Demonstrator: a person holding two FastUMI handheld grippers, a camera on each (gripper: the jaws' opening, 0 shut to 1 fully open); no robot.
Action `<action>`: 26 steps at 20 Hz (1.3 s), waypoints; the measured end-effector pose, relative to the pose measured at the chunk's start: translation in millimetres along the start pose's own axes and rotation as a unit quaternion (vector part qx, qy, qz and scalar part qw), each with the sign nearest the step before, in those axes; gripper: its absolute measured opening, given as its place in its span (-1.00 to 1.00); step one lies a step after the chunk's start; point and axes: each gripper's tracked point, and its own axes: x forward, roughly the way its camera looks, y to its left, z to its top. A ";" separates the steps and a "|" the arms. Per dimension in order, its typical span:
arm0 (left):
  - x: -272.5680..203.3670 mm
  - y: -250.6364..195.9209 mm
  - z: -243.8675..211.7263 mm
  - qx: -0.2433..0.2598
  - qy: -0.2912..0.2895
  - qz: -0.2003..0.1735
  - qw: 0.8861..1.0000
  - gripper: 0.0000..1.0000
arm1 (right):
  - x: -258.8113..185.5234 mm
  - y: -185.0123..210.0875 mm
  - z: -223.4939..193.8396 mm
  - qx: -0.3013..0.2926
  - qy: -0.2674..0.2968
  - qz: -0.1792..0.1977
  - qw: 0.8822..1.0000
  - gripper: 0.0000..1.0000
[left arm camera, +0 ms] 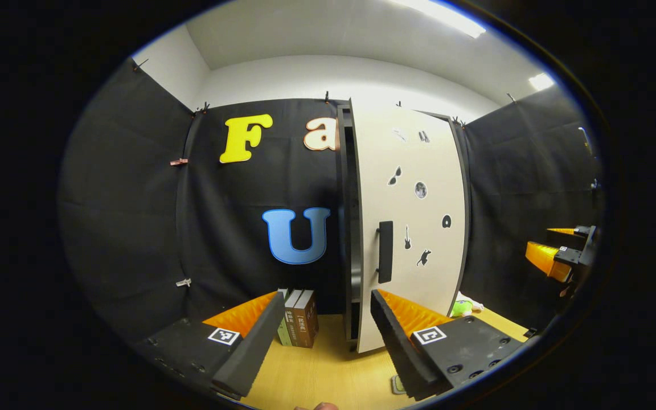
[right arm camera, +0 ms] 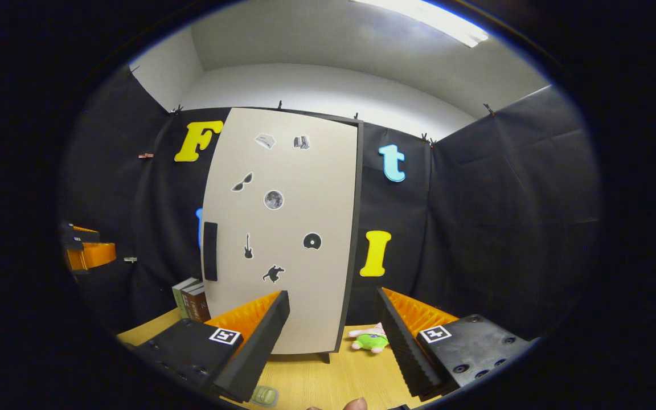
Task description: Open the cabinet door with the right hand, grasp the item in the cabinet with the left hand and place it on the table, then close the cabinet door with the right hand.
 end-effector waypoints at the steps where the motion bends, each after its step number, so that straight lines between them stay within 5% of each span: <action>1: -1.0 0.3 0.1 0.000 0.000 0.000 1.000 0.90 | -0.9 -0.8 0.5 0.000 0.000 0.001 1.000 0.95; 26: -11.6 -7.9 7.1 0.006 -0.003 0.000 1.000 0.90 | -15.8 -1.5 9.7 0.002 -0.006 0.010 1.000 0.95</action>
